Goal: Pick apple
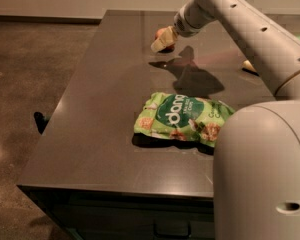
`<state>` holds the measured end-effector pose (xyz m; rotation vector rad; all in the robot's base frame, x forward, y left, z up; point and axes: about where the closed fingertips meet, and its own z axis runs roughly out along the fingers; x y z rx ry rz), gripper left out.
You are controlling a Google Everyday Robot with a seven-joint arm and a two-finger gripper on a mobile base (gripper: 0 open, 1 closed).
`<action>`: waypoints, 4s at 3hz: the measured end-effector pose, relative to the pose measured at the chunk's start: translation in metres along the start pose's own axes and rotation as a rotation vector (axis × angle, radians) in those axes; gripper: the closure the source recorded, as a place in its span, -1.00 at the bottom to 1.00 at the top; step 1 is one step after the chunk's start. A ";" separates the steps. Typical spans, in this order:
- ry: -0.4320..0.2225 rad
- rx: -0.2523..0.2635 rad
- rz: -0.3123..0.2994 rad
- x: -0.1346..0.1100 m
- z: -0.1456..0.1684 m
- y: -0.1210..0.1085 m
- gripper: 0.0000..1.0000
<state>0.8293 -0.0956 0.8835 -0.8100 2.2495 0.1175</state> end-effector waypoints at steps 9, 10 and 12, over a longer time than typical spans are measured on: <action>-0.147 -0.152 -0.071 -0.035 -0.063 0.018 1.00; -0.170 -0.183 -0.135 -0.036 -0.096 0.028 1.00; -0.181 -0.216 -0.204 -0.036 -0.124 0.040 1.00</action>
Offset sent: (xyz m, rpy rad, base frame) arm 0.0332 0.0116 -0.0211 0.0329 0.0187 -0.0689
